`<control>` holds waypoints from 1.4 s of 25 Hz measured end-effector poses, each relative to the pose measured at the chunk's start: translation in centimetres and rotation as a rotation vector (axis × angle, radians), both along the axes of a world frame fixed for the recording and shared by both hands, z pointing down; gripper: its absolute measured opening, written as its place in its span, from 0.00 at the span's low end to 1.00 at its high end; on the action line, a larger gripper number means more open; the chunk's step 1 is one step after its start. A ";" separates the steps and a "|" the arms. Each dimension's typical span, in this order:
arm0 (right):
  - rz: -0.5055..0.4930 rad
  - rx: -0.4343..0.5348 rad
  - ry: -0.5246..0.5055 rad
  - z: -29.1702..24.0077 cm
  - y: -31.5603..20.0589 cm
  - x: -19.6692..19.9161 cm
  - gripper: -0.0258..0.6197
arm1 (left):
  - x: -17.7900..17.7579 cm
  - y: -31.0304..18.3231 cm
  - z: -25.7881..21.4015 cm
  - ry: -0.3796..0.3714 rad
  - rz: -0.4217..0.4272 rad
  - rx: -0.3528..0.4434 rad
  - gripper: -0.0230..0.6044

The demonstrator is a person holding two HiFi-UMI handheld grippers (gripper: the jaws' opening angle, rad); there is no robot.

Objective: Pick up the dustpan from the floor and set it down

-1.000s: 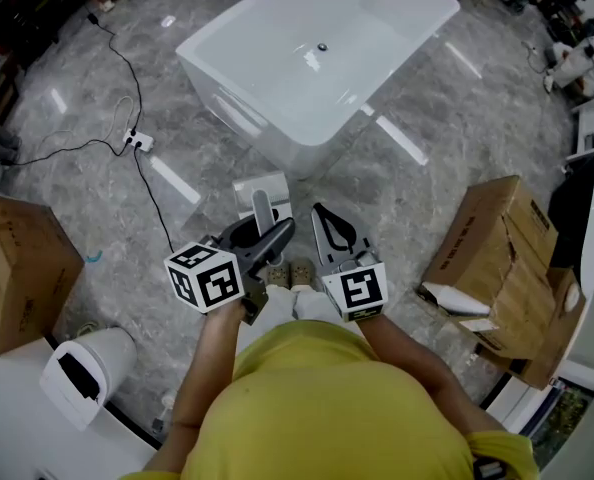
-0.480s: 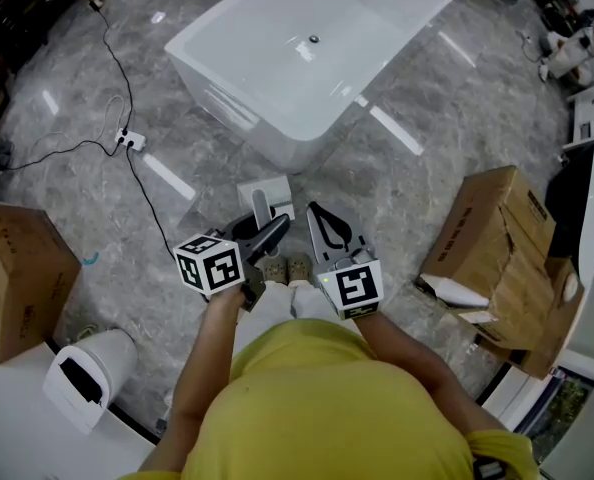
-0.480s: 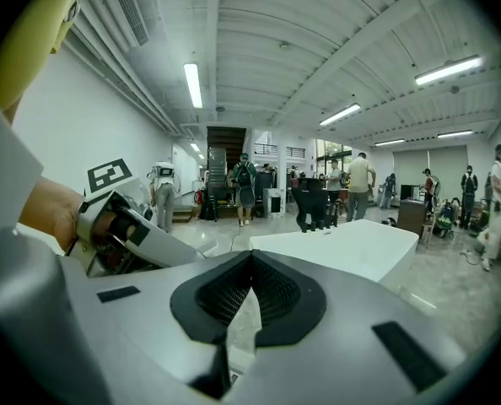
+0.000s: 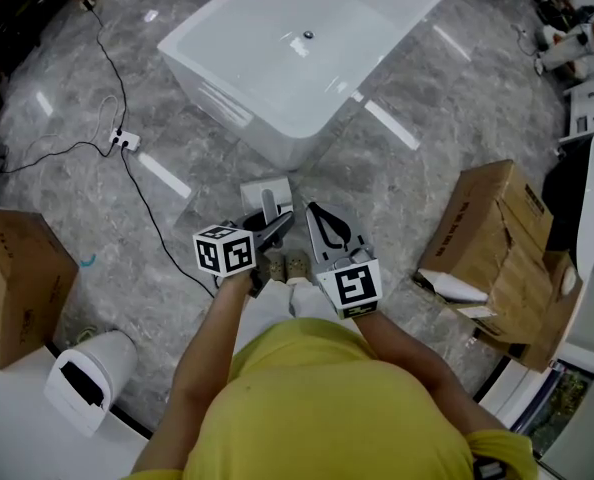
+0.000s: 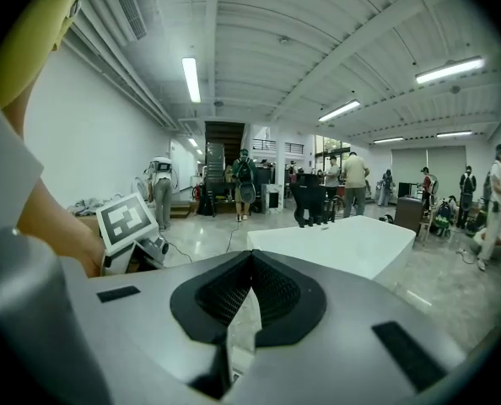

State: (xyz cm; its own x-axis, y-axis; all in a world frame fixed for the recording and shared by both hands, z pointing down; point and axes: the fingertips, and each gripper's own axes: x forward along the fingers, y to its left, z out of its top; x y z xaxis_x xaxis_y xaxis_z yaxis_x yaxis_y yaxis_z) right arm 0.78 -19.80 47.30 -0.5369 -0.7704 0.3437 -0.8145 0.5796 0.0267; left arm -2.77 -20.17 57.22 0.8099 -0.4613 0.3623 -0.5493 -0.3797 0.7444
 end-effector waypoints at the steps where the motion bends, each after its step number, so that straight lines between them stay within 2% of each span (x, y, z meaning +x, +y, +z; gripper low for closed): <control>1: 0.003 0.001 -0.001 0.1 0.0 0.1 0.06 | 0.1 0.0 0.5 -0.006 0.003 -0.006 0.31; 10: 0.027 -0.005 0.006 0.5 0.0 0.5 0.06 | 0.2 0.1 3.7 -0.050 0.021 -0.059 0.31; 17: 0.037 -0.012 0.027 0.8 0.0 1.2 0.06 | 0.2 0.5 4.4 -0.031 0.008 -0.052 0.31; 18: 0.039 -0.013 0.028 0.9 0.0 1.3 0.06 | 0.1 0.4 4.3 -0.041 0.001 -0.046 0.32; 21: 0.040 -0.028 0.019 1.3 0.2 1.4 0.06 | 0.0 0.3 4.3 -0.077 -0.012 -0.027 0.53; 24: 0.029 -0.040 0.021 1.8 0.3 1.2 0.06 | -0.7 0.8 4.1 -0.079 -0.024 -0.035 0.57; 26: 0.020 -0.043 0.026 2.0 0.5 1.1 0.06 | -1.8 0.9 3.6 -0.076 -0.083 -0.034 0.57; 29: 0.008 -0.044 0.029 2.2 0.5 0.7 0.06 | -4.1 0.8 2.0 -0.116 -0.190 0.027 0.48; 30: 0.006 -0.042 0.028 2.1 0.5 0.6 0.06 | -4.9 0.7 1.2 -0.153 -0.220 0.071 0.40; 33: 0.002 -0.027 0.015 1.5 0.2 0.4 0.06 | -7.1 0.0 -2.4 -0.301 -0.300 0.254 0.08; 35: 0.005 -0.004 0.001 0.4 -0.2 0.2 0.06 | -8.1 -0.6 -5.6 -0.376 -0.345 0.378 0.04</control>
